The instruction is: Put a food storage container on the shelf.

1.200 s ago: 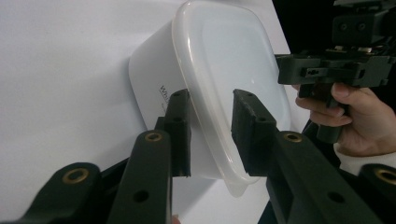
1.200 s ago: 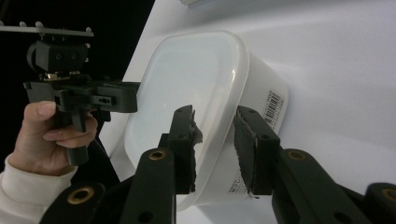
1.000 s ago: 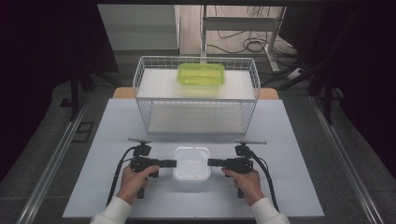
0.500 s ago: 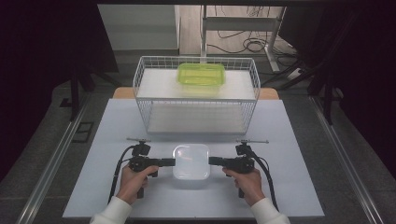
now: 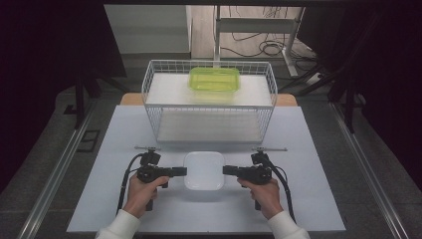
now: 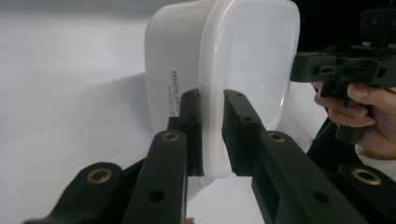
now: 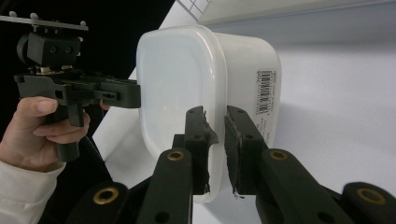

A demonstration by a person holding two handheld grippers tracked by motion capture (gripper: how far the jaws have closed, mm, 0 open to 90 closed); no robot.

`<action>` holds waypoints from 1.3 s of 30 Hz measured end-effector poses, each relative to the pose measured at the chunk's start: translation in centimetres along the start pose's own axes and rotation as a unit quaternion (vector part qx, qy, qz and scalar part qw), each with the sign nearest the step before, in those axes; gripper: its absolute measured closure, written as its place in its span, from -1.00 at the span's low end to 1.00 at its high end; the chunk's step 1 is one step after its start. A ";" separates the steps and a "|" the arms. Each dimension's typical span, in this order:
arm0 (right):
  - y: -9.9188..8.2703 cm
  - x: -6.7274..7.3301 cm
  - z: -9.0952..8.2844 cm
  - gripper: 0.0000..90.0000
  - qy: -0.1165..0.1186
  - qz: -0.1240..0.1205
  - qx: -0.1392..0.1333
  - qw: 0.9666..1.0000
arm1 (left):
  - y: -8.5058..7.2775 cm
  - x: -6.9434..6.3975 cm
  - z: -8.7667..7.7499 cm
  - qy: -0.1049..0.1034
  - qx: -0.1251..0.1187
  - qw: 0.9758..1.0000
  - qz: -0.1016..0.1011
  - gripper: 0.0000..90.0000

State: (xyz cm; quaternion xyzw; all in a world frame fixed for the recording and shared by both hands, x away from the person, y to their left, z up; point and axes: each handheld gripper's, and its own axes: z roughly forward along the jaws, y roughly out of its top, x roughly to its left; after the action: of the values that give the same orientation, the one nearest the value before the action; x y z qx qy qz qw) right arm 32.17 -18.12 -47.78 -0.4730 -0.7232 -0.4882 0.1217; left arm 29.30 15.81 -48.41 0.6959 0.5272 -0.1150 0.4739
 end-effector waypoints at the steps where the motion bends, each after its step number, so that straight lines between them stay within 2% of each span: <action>1: 0.1 0.1 -0.1 0.75 0.001 -0.001 -0.002 1.000 | 0.2 -0.1 -0.1 0.000 0.000 1.000 0.003 0.75; 14: 3.1 1.1 -1.0 0.75 -0.003 -0.028 -0.020 0.999 | 3.1 -1.5 -1.1 0.005 -0.024 0.999 0.030 0.75; 18: 4.1 1.4 -1.4 0.75 -0.005 -0.039 -0.025 0.999 | 3.7 -1.8 -1.3 0.003 -0.028 0.999 0.032 0.75; 29: 6.2 2.6 -2.9 0.75 -0.004 -0.061 -0.042 0.997 | 5.9 -3.8 -2.3 0.004 -0.047 0.997 0.053 0.75; 39: 7.7 3.6 -4.1 0.74 -0.008 -0.067 -0.051 0.996 | 7.5 -5.3 -3.2 -0.003 -0.054 0.996 0.068 0.76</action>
State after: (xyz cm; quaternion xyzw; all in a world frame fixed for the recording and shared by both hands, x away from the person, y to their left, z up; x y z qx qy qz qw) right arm 35.31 -18.90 -38.96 -0.4332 -0.7280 -0.5281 0.0592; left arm 32.34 15.03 -39.21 0.7031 0.4830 -0.0564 0.5188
